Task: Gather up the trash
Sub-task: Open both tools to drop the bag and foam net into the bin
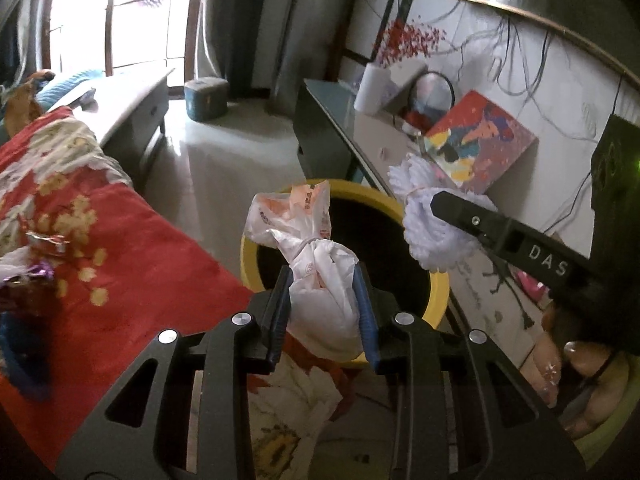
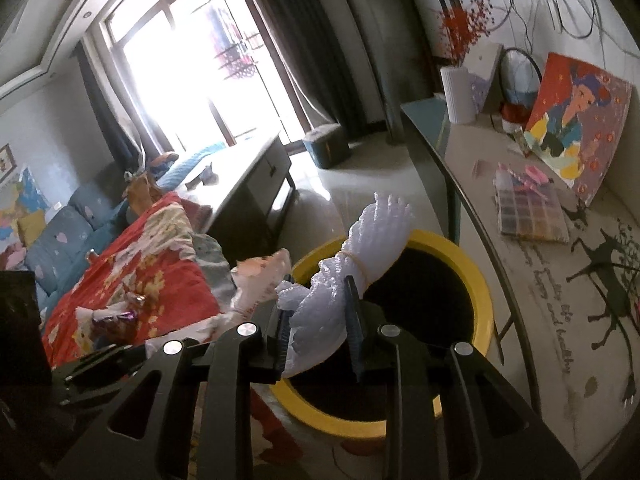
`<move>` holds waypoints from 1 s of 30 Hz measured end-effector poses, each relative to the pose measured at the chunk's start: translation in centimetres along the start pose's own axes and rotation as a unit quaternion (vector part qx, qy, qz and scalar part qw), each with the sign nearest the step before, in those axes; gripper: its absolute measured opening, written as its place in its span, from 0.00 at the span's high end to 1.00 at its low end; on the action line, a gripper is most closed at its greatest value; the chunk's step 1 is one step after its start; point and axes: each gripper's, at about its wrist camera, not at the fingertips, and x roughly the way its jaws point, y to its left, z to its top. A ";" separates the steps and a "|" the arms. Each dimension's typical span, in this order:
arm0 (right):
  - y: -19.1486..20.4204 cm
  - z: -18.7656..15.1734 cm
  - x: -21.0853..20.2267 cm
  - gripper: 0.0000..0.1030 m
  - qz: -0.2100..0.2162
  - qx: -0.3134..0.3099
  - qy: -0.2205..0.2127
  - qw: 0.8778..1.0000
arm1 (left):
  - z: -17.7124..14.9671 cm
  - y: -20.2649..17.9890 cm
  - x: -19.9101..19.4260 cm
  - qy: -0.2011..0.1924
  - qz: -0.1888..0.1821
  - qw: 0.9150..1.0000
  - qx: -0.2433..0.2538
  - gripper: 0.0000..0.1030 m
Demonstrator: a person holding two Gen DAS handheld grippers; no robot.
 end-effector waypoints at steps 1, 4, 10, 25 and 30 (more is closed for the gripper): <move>-0.4 -0.1 0.3 0.75 -0.002 0.003 0.004 1.000 | 0.0 -0.1 0.4 0.004 -0.001 1.000 0.001 0.76; -1.2 -0.3 1.1 0.71 -0.006 0.012 0.016 1.000 | -0.1 -0.2 1.8 0.016 0.000 1.000 0.007 0.73; -2.1 -0.3 1.0 0.58 -0.021 0.025 0.010 0.999 | 0.3 0.9 2.1 0.012 0.004 1.000 -0.014 0.50; 3.7 -0.2 -1.8 0.37 0.021 -0.031 -0.028 0.999 | 0.9 4.7 -6.0 -0.071 0.069 0.993 -0.065 0.16; 6.5 -0.5 -2.2 0.35 0.046 -0.050 -0.029 0.997 | 0.4 6.7 -8.9 -0.095 0.097 0.987 -0.086 0.14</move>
